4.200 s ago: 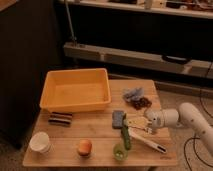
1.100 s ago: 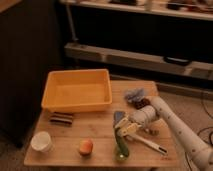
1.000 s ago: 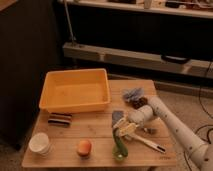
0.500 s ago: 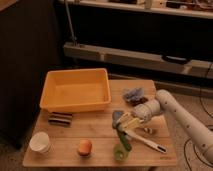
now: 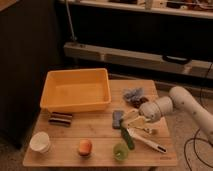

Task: Place pepper in plastic cup

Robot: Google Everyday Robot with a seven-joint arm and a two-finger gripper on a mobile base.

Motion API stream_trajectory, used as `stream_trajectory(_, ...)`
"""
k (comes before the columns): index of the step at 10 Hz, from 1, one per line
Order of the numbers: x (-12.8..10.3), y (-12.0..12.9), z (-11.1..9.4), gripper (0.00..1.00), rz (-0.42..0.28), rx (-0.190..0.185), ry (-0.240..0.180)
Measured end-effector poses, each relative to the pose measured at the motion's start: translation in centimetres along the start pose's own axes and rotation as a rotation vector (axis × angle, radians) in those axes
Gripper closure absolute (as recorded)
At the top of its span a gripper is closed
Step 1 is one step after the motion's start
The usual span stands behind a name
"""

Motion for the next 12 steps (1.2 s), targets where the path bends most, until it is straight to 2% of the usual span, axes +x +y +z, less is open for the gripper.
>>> stream_trajectory(1,-0.3,1.1,0.2,1.00,-0.004,0.053,0.005)
stream_trajectory(3,0.0,4.2,0.4,1.00,0.007,0.208,-0.007)
stream_trajectory(4,0.5,5.2,0.5,1.00,0.025,0.239,-0.022)
stream_trajectory(6,0.8,5.8,0.6,1.00,0.037,0.257,-0.032)
stream_trajectory(9,0.7,5.6,0.9,1.00,0.017,0.255,-0.033)
stream_trajectory(12,2.8,4.3,3.0,1.00,-0.036,0.256,-0.044)
